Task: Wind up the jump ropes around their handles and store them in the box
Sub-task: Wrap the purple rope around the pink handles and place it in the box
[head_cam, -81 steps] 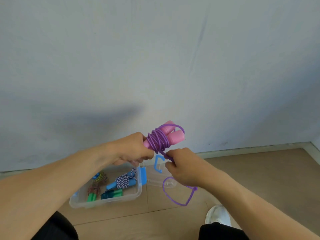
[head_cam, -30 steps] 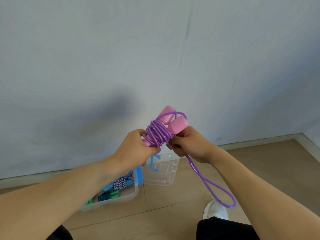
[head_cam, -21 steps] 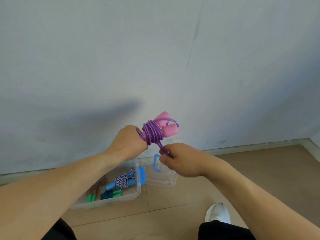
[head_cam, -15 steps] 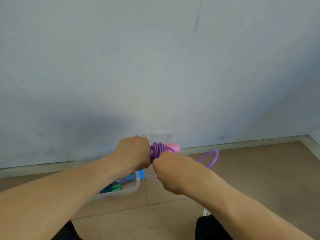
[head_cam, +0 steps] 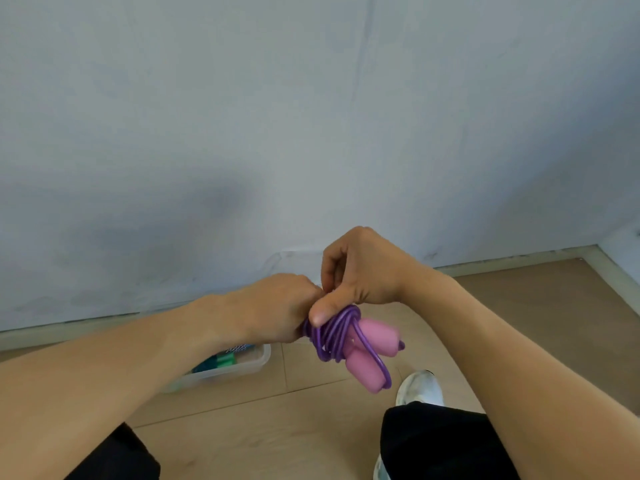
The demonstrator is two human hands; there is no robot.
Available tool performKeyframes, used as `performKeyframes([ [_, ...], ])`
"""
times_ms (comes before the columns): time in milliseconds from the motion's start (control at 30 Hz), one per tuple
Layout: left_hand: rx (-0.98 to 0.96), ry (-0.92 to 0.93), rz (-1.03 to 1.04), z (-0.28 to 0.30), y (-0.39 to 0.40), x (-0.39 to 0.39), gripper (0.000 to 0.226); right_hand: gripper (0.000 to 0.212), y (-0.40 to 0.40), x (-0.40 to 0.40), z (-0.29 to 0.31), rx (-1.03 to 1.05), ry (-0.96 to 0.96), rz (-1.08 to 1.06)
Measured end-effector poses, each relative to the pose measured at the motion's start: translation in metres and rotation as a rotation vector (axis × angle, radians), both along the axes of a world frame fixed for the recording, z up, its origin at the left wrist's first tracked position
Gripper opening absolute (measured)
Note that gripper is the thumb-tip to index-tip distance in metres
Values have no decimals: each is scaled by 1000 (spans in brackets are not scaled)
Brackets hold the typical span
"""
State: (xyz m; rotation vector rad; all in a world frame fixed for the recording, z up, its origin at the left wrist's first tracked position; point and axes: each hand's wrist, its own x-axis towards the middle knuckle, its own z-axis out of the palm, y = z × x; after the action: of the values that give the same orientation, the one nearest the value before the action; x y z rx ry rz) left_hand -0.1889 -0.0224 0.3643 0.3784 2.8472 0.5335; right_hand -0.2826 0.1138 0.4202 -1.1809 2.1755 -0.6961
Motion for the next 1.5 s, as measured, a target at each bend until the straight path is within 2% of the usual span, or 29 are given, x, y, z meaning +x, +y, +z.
performKeyframes([
  [100,153,87,32,1,-4,3,17,30,1,-9,-4,-104,-195,-66],
  [167,208,148,38,2,-3,5,14,27,2,-16,-5,-159,-312,-76],
  [267,398,200,118,3,-4,8,12,11,7,-29,-8,-233,-490,-69],
  [333,559,205,205,6,-4,10,23,18,11,-36,-9,-245,-509,-86],
  [433,820,149,343,12,-1,13,32,42,15,-39,-14,-307,-566,-160],
  [533,908,164,433,11,1,10,34,30,12,-33,-18,-397,-621,-187],
  [767,921,77,563,8,1,1,68,26,9,-24,-22,-395,-533,-427],
  [1000,751,127,613,4,-3,-1,75,33,16,-21,-22,-344,-711,-420],
  [1133,696,122,609,1,-7,-3,63,37,19,-20,-21,-436,-918,-329],
  [1200,620,124,570,1,-12,-4,65,42,19,-19,-22,-442,-890,-354],
  [1267,536,114,531,6,-19,-6,84,44,16,-16,-26,-430,-843,-403],
  [1400,417,207,505,10,-16,-2,117,32,2,2,-32,-428,-723,-449],
  [1500,421,303,565,2,-8,0,125,23,-13,15,-27,-420,-568,-508],
])
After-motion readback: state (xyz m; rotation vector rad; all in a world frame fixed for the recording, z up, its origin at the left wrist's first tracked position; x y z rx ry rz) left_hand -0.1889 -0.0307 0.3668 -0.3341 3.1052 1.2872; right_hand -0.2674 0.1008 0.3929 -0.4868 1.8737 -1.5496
